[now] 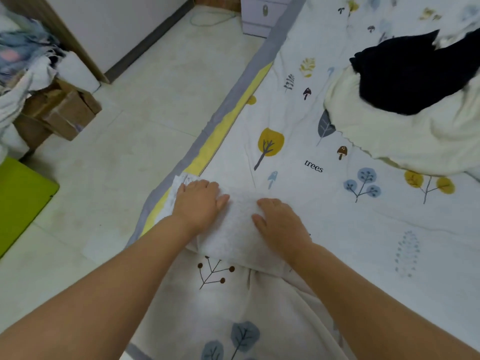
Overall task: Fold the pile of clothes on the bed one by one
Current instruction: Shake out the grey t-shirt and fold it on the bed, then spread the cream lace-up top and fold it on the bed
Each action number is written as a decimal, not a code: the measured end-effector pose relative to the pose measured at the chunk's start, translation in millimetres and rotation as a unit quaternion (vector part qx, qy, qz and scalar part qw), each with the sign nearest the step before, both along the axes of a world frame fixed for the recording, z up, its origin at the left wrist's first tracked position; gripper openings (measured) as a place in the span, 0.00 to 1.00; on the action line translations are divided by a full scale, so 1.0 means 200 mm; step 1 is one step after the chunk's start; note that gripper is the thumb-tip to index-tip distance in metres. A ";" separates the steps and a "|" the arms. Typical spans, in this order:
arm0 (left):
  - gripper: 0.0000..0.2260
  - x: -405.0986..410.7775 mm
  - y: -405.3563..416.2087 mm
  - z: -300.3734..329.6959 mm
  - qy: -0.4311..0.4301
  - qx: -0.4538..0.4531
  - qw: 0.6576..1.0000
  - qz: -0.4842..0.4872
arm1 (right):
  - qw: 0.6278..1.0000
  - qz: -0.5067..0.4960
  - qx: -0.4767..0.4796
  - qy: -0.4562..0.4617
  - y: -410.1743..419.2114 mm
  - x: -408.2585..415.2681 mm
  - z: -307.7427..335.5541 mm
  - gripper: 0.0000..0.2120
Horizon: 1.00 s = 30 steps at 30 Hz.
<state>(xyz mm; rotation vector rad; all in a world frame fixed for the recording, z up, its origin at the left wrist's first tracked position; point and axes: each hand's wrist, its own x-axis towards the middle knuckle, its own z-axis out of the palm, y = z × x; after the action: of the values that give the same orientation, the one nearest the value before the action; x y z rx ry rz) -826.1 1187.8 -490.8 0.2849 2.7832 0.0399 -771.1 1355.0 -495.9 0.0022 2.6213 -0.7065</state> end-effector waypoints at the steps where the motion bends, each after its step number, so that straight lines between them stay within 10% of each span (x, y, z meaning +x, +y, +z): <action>1: 0.14 -0.01 0.03 0.06 0.012 0.013 1.000 -0.010 | 1.000 -0.010 -0.023 -0.001 0.01 0.01 0.07 0.19; 30: 0.11 -0.14 1.63 0.64 -0.094 0.100 0.972 -0.192 | 0.978 -0.117 0.146 -0.094 1.77 0.16 0.67 0.13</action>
<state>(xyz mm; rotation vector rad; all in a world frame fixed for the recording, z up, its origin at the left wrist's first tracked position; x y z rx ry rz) -853.9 1512.9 -362.6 0.8207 2.4925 0.2402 -739.1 1709.6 -362.4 0.4494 2.5375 -0.3670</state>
